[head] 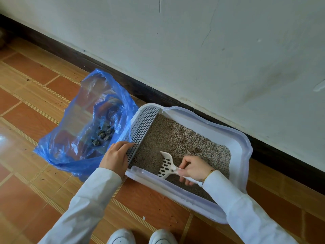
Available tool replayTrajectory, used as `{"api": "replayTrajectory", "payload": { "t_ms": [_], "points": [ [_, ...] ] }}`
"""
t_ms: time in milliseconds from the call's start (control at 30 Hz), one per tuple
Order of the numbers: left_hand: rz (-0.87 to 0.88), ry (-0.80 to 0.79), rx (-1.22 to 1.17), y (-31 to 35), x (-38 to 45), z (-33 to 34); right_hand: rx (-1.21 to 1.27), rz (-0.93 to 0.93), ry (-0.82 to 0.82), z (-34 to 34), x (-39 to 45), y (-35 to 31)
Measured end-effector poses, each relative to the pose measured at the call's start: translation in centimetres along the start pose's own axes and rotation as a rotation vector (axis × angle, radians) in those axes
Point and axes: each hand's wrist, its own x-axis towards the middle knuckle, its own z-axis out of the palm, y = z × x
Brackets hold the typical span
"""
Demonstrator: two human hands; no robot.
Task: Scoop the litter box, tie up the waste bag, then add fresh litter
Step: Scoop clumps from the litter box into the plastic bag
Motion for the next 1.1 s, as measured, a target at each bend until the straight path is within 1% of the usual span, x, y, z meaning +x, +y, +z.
{"api": "replayTrajectory", "payload": {
  "t_ms": [233, 400, 600, 800, 933, 1033, 1100],
  "points": [
    [-0.018, 0.006, 0.002, 0.0, 0.0, 0.2, 0.278, -0.095, 0.084, -3.1, -3.2, 0.2],
    [-0.021, -0.011, 0.008, 0.0, 0.1, 0.0, 0.377, -0.132, 0.141, -3.8, -4.6, -0.3],
    [-0.006, -0.027, 0.025, 0.0, 0.1, -0.4, 0.399, -0.127, 0.256, -3.8, -4.8, -1.1],
    [-0.068, -0.014, 0.016, 0.0, 0.0, -0.7, 0.394, -0.152, 0.356, -3.9, -4.7, -2.7],
    [-0.129, -0.027, 0.002, -0.4, 0.1, -1.1, 0.355, -0.166, 0.367, -3.8, -4.4, -3.8],
    [-0.128, -0.033, 0.011, -0.9, 0.0, -1.3, 0.361, -0.151, 0.37, -3.8, -3.7, -3.9],
    [-0.125, -0.042, 0.037, -1.2, -0.1, -1.3, 0.308, -0.149, 0.384, -3.7, -3.2, -3.7]
  ]
}}
